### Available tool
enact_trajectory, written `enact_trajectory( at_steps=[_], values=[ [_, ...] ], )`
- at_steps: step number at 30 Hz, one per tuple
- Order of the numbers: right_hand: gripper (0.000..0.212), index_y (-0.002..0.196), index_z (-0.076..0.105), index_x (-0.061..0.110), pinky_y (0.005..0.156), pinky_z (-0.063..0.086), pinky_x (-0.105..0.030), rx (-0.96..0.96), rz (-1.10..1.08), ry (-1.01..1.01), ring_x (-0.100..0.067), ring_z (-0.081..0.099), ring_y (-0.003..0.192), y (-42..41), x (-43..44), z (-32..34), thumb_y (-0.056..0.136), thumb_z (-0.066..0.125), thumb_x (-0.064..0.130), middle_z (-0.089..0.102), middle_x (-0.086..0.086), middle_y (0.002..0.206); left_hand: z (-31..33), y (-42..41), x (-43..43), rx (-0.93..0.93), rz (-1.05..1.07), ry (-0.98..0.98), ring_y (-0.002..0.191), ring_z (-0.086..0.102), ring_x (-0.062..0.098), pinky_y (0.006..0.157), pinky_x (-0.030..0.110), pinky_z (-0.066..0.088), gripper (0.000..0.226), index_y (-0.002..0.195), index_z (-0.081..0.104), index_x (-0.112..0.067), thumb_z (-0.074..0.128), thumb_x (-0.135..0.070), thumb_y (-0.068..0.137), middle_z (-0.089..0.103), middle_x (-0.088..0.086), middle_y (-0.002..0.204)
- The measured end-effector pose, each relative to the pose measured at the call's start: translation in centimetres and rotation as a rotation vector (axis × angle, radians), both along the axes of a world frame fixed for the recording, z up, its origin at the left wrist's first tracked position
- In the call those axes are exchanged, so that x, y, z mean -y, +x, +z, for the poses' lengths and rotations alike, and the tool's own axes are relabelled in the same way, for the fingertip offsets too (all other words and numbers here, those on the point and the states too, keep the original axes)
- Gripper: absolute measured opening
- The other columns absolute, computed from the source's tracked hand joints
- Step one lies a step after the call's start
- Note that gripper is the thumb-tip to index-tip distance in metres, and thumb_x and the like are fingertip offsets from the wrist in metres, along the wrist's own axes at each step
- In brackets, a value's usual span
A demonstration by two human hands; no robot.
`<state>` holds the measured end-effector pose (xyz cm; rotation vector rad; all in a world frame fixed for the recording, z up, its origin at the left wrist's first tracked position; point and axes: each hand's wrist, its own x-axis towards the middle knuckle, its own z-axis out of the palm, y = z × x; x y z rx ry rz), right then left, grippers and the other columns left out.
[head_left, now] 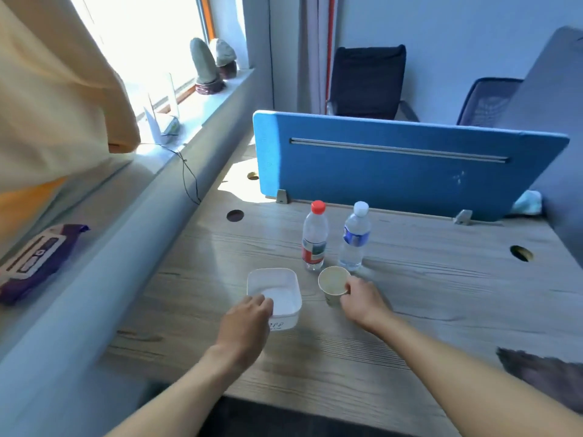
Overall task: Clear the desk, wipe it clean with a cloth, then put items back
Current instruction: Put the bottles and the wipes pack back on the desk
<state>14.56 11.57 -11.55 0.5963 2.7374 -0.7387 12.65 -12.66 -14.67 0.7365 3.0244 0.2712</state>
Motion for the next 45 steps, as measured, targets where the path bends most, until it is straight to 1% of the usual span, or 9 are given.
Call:
enact_trajectory(
  at_steps=[5, 12, 15, 18, 25, 31, 36, 40, 45],
  values=[
    [0.010, 0.090, 0.051, 0.024, 0.074, 0.046, -0.033, 0.078, -0.060, -0.015, -0.033, 0.061, 0.100, 1.1, -6.6, -2.2, 0.085, 0.046, 0.016, 0.067, -0.011, 0.112, -2.6, -1.3, -6.2, 0.059, -0.100, -0.073, 0.059, 0.055, 0.023, 0.043, 0.030, 0.035, 0.033, 0.069, 0.054, -0.018, 0.080, -0.003, 0.055, 0.056, -0.004, 0.067],
    [0.035, 0.117, 0.059, 0.024, 0.088, 0.052, -0.037, 0.152, 0.024, -0.080, -0.033, 0.060, 0.105, -0.3, -8.9, -3.8, 0.086, 0.044, 0.021, 0.066, -0.009, 0.119, -5.3, -1.7, -8.7, 0.151, -0.066, -0.172, 0.060, 0.056, 0.022, 0.039, 0.031, 0.039, 0.032, 0.068, 0.056, -0.018, 0.084, -0.007, 0.056, 0.058, -0.004, 0.070],
    [0.046, 0.137, 0.051, 0.029, 0.091, 0.050, -0.036, 0.162, 0.045, -0.008, -0.032, 0.058, 0.115, -0.8, -9.5, -2.9, 0.093, 0.041, 0.019, 0.060, -0.007, 0.132, -5.5, -1.5, -8.1, 0.135, -0.110, -0.164, 0.074, 0.061, 0.024, 0.051, 0.035, 0.051, 0.029, 0.084, 0.064, -0.019, 0.083, -0.025, 0.063, 0.064, -0.002, 0.087],
    [0.038, 0.129, 0.056, 0.024, 0.089, 0.047, -0.035, 0.117, 0.066, 0.061, -0.032, 0.058, 0.115, -2.4, -9.0, -1.2, 0.095, 0.041, 0.019, 0.060, -0.008, 0.130, -3.9, -1.9, -7.4, 0.080, -0.111, -0.118, 0.080, 0.062, 0.025, 0.061, 0.035, 0.051, 0.023, 0.090, 0.068, -0.019, 0.072, -0.030, 0.071, 0.065, -0.001, 0.091],
    [0.018, 0.089, 0.062, 0.019, 0.075, 0.054, -0.037, 0.015, 0.335, -0.010, -0.024, 0.060, 0.081, -8.5, 2.3, 2.5, 0.091, 0.045, 0.020, 0.066, -0.004, 0.093, 3.6, -7.8, 0.7, -0.073, 0.303, 0.135, 0.097, 0.056, 0.028, 0.077, 0.036, 0.042, 0.018, 0.103, 0.069, -0.012, 0.059, -0.014, 0.088, 0.064, 0.004, 0.103],
    [0.020, 0.098, 0.064, 0.022, 0.083, 0.055, -0.043, -0.072, 0.510, -0.129, -0.024, 0.062, 0.090, -12.4, 18.1, 5.5, 0.090, 0.046, 0.026, 0.065, -0.002, 0.100, 8.5, -10.8, 16.4, -0.270, 0.593, 0.109, 0.098, 0.056, 0.037, 0.083, 0.044, 0.047, 0.023, 0.106, 0.066, -0.009, 0.066, -0.014, 0.083, 0.061, 0.015, 0.109],
    [0.017, 0.079, 0.059, 0.015, 0.078, 0.058, -0.047, -0.095, 0.630, -0.202, -0.032, 0.064, 0.085, -12.9, 28.5, 7.2, 0.087, 0.045, 0.019, 0.066, -0.010, 0.092, 8.2, -11.3, 27.6, -0.122, 0.859, 0.002, 0.113, 0.053, 0.038, 0.094, 0.046, 0.046, 0.050, 0.122, 0.056, -0.011, 0.069, -0.037, 0.081, 0.056, 0.015, 0.122],
    [0.016, 0.082, 0.059, 0.012, 0.074, 0.052, -0.039, -0.073, 0.673, -0.168, -0.034, 0.063, 0.088, -12.8, 33.3, 7.8, 0.087, 0.044, 0.016, 0.065, -0.013, 0.098, 6.8, -10.8, 31.9, -0.073, 0.840, 0.064, 0.113, 0.054, 0.034, 0.091, 0.046, 0.051, 0.054, 0.124, 0.056, -0.012, 0.074, -0.035, 0.078, 0.060, 0.013, 0.118],
    [0.017, 0.078, 0.058, 0.011, 0.073, 0.051, -0.034, -0.050, 0.643, -0.171, -0.033, 0.062, 0.084, -13.2, 35.6, 6.8, 0.084, 0.043, 0.018, 0.066, -0.013, 0.093, 7.2, -10.1, 32.7, -0.180, 0.747, 0.012, 0.097, 0.062, 0.032, 0.077, 0.040, 0.052, 0.024, 0.110, 0.064, -0.007, 0.065, -0.022, 0.090, 0.065, 0.014, 0.109]
  ],
)
